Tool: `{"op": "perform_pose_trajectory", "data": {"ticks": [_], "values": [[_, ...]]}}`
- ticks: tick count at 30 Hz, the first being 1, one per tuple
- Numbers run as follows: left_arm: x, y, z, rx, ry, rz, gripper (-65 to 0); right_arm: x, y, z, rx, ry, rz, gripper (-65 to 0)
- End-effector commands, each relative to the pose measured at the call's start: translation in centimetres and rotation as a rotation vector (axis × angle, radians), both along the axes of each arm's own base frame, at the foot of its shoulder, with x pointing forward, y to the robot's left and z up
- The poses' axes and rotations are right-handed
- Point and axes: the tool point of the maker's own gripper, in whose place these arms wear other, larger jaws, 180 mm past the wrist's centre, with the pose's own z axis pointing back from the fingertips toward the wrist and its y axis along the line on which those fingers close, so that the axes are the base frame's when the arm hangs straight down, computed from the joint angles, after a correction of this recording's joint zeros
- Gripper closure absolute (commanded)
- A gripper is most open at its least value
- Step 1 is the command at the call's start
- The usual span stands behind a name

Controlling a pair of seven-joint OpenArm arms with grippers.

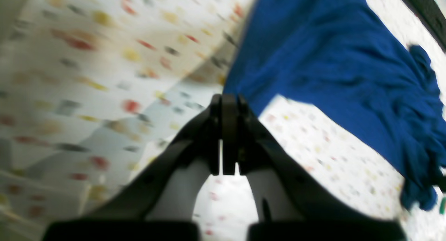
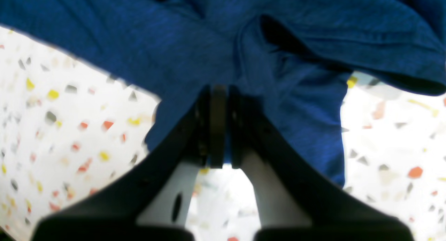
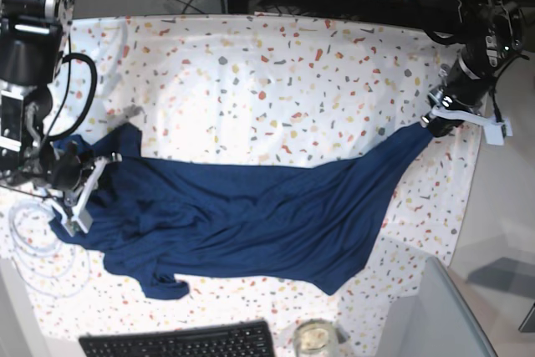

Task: Layout the t-shirt on the table in an organized manner, then fold the t-shirt properly
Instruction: 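Lower the shirt onto the cloth and grasp its other end with the right gripper, then pull the shirt ends apart with both grippers, stretching it flat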

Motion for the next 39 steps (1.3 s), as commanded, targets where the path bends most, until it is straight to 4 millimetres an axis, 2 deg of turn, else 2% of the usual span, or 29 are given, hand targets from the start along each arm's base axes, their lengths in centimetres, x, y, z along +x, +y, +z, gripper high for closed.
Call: {"op": "perform_pose_trajectory", "data": {"ticks": [1, 5, 8, 12, 13, 15, 20, 21, 23, 26, 28, 30, 33, 34, 37, 39], "values": [[0.6, 0.7, 1.3, 0.024, -0.044, 0.004, 0.0, 1.3, -1.3, 2.4, -0.014, -0.078, -0.026, 0.0], [0.9, 1.4, 1.9, 0.056, -0.044, -0.015, 0.0, 0.1, -4.0, 5.0, -0.08, -0.113, -0.085, -0.2], [0.8, 1.6, 1.8, 0.057, -0.044, -0.011, 0.0, -0.7, -5.0, 6.0, -0.113, -0.122, -0.105, -0.2], [0.8, 1.3, 1.7, 0.053, -0.04, -0.018, 0.0, -1.2, -5.6, 6.5, -0.125, -0.134, -0.121, -1.1], [0.8, 1.3, 1.6, 0.052, -0.039, -0.016, 0.0, -1.2, -5.5, 6.0, -0.118, -0.121, -0.123, -2.6], [0.9, 1.2, 1.6, 0.048, -0.041, -0.017, 0.0, -0.1, -4.7, 5.3, -0.082, -0.112, -0.118, -10.5], [0.9, 1.1, 1.6, 0.047, -0.041, -0.016, 0.0, 2.5, -1.1, 2.8, 0.011, -0.087, -0.048, -43.8], [0.8, 1.2, 1.6, 0.048, -0.038, -0.017, 0.0, 2.9, -0.6, 2.5, 0.026, -0.088, -0.042, -48.8], [0.8, 1.2, 1.5, 0.048, -0.037, -0.015, 0.0, 3.4, 0.1, 1.8, 0.05, -0.078, -0.034, -52.4], [0.7, 1.4, 1.5, 0.049, -0.036, -0.011, 0.0, 4.0, 0.9, 0.7, 0.086, -0.052, -0.035, -50.6], [0.7, 1.5, 1.6, 0.05, -0.037, -0.009, 0.0, 4.2, 0.8, -0.2, 0.105, -0.036, -0.078, -46.5], [0.7, 1.5, 1.6, 0.05, -0.037, -0.009, 0.0, 4.2, 0.7, -0.6, 0.114, -0.032, -0.1, -34.7], [0.6, 1.4, 1.5, 0.049, -0.037, -0.008, 0.0, 4.1, 0.6, -0.6, 0.112, -0.035, -0.102, -5.6], [0.6, 1.4, 1.5, 0.049, -0.037, -0.008, 0.0, 3.8, 0.5, -0.8, 0.11, -0.034, -0.103, 0.0], [0.7, 1.6, 1.7, 0.053, -0.038, -0.01, 0.0, 3.3, 0.2, -0.3, 0.091, -0.062, -0.096, -3.2], [0.8, 1.9, 1.8, 0.064, -0.039, -0.012, 0.0, 2.4, -0.3, 0.0, 0.059, -0.058, -0.086, -1.7]]}}
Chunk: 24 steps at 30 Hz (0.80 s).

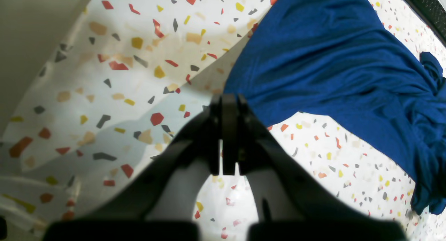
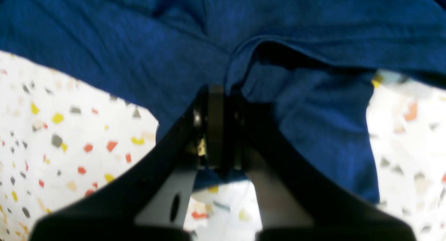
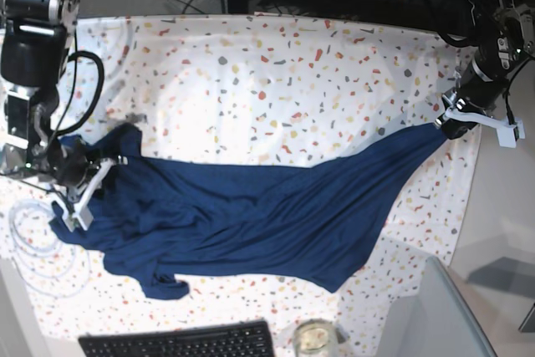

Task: Layout the t-shirt on the table in an organized manner, then fold the t-shirt properly
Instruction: 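Pull the shirt ends apart with both grippers, stretching it flat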

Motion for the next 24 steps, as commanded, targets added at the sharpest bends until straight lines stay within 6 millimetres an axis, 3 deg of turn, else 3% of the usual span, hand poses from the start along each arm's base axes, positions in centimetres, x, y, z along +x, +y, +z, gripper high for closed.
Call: {"op": "perform_pose_trajectory", "data": {"ticks": [1, 10, 16, 18, 24], "values": [[0.8, 1.0, 1.5, 0.038, -0.041, -0.008, 0.0, 1.4, -1.3, 2.3, -0.024, -0.065, -0.006, -0.3], [1.5, 2.4, 2.8, 0.086, -0.055, -0.023, 0.0, -3.1, -7.5, 6.9, -0.203, -0.05, -0.078, 0.0], [0.9, 2.6, 2.4, 0.086, -0.039, -0.019, 0.0, -7.8, -9.2, 4.8, -0.226, 0.073, -0.071, 0.0], [-0.1, 2.7, 1.8, 0.09, -0.011, -0.018, 0.0, -9.0, -9.7, 4.2, -0.225, 0.096, -0.088, 0.0], [-1.2, 3.1, 0.6, 0.086, 0.03, -0.009, 0.0, -10.6, -11.0, 4.5, -0.259, 0.112, -0.107, 0.0]]}}
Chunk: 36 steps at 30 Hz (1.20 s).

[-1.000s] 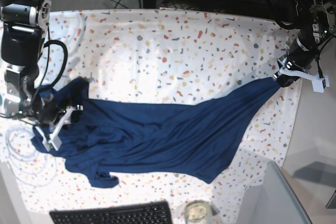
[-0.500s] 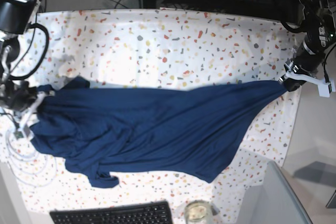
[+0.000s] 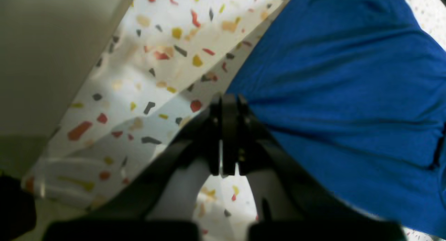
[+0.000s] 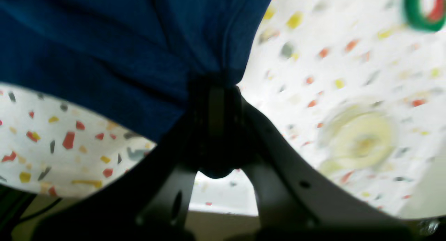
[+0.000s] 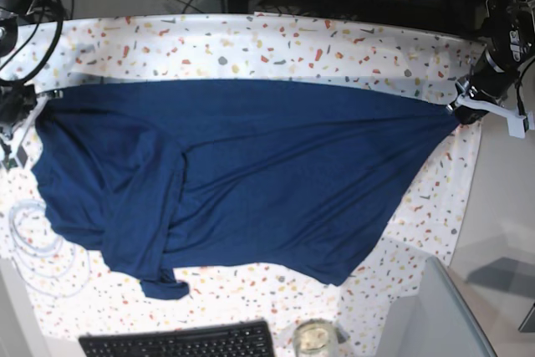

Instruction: Layout the t-shirt on the table in an organized manner, then fold the t-shirt properly

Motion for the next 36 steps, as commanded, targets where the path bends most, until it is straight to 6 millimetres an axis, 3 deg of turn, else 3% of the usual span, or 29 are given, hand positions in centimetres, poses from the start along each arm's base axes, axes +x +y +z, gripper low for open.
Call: {"op": "perform_pose_trajectory", "data": {"ticks": [1, 9, 14, 23, 25, 27, 31, 34, 36], "values": [[0.2, 0.9, 0.5, 0.021, -0.017, 0.006, 0.0, 0.3, -1.3, 0.9, -0.025, -0.022, -0.008, 0.0], [-3.5, 1.9, -4.2, 0.136, 0.15, 0.036, 0.0, -2.7, -1.2, -2.4, 0.037, 0.03, -0.045, 0.0], [-4.1, 1.4, -5.0, 0.196, 0.184, 0.028, 0.0, -4.3, -1.2, -3.8, 0.059, 0.064, -0.062, 0.0], [-4.0, 1.1, -5.1, 0.189, 0.183, 0.022, 0.0, -4.3, -1.2, -3.7, 0.058, 0.052, -0.062, -1.4], [-4.0, 1.1, -5.1, 0.188, 0.183, 0.022, 0.0, -4.5, -1.2, -3.6, 0.053, 0.052, -0.059, -6.8], [-4.2, 0.8, -5.3, 0.176, 0.182, 0.031, 0.0, -4.4, -1.2, -2.8, 0.034, 0.03, -0.047, -16.7], [-4.2, 0.3, -5.5, 0.165, 0.182, 0.029, 0.0, -3.7, -1.7, 1.2, -0.043, -0.1, -0.102, -35.6], [-4.2, 0.2, -5.5, 0.164, 0.182, 0.03, 0.0, -2.1, -0.4, 3.5, -0.075, -0.168, -0.046, -38.4], [-4.2, 0.2, -5.5, 0.164, 0.182, 0.03, 0.0, -0.8, 1.9, 2.9, -0.052, -0.159, 0.041, -38.4]]}}
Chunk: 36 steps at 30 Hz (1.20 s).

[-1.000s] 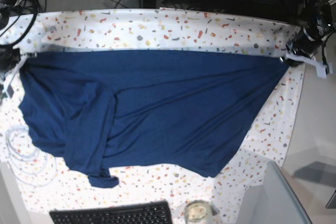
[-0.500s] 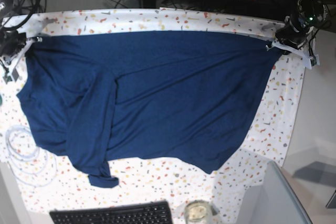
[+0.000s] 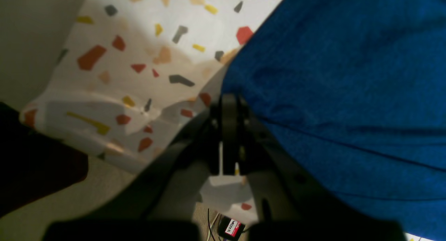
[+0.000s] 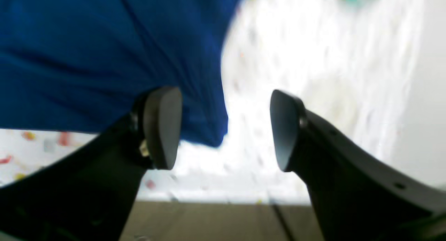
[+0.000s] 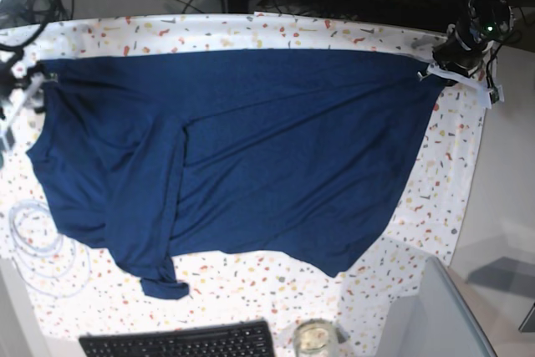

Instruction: Layout the t-shirt on the table in an organized manner, then fold the t-shirt properly

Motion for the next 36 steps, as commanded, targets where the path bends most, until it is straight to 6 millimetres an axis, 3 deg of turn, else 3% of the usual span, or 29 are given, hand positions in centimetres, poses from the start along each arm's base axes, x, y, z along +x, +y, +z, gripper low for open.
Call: {"op": "perform_pose_trajectory", "data": {"ticks": [1, 4, 14, 19, 24, 34, 36], "values": [[0.7, 0.6, 1.0, 0.027, -0.034, -0.008, 0.0, 1.5, 0.6, 0.4, 0.0, -0.019, 0.053, -38.4], [0.7, 0.8, 1.2, 0.03, -0.036, -0.003, 0.0, 2.1, 2.1, -1.6, 0.032, 0.037, 0.104, -38.4], [1.3, 0.8, 2.0, 0.041, -0.059, -0.012, 0.0, 0.9, 2.1, -5.8, 0.118, 0.155, 0.054, -38.4], [1.3, 0.7, 2.0, 0.041, -0.059, -0.014, 0.0, 1.1, 2.3, -5.6, 0.114, 0.152, 0.064, -38.3], [1.1, 0.9, 1.9, 0.043, -0.056, -0.011, 0.0, 1.8, 3.7, -5.5, 0.141, 0.132, 0.069, -38.3], [1.1, 0.9, 1.9, 0.043, -0.056, -0.011, 0.0, 2.2, 4.1, -7.1, 0.192, 0.172, 0.045, -38.0], [1.1, 0.9, 1.9, 0.042, -0.055, -0.01, 0.0, 2.1, 4.3, -7.1, 0.194, 0.174, 0.045, -33.8]]}}
